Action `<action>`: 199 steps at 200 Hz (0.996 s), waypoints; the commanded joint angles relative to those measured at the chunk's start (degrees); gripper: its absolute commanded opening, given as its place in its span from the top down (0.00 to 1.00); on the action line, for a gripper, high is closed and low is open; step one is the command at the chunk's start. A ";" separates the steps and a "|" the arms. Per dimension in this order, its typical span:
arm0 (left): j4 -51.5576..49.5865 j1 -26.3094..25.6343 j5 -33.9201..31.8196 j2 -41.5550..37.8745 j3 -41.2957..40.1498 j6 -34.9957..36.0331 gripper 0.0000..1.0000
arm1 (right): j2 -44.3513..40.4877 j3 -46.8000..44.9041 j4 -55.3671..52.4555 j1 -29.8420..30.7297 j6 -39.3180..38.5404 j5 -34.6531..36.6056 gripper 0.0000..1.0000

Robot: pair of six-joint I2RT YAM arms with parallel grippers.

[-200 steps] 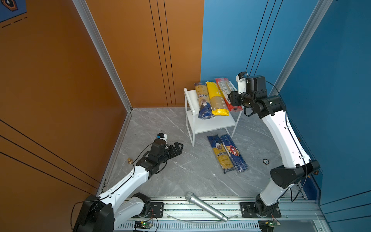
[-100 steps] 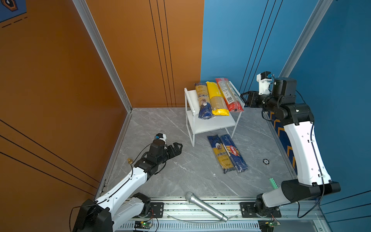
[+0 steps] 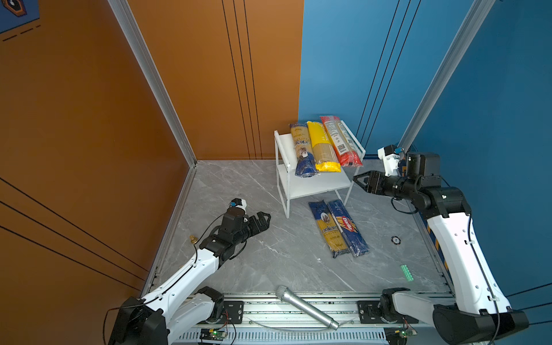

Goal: Arrange pasta packages on shelves
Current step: Place the pasta bag on the shelf, then rotate the pasta bag at the center of the table.

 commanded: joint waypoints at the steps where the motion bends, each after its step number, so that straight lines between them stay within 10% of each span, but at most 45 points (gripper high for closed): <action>1: -1.46 0.85 -0.36 -0.90 -0.49 1.54 0.02 | -3.71 -5.37 -0.06 -0.42 0.65 -1.87 0.47; 199: -1.13 0.97 -0.08 -0.25 -0.91 0.87 0.02 | -11.92 -34.77 2.33 3.65 2.25 4.86 0.39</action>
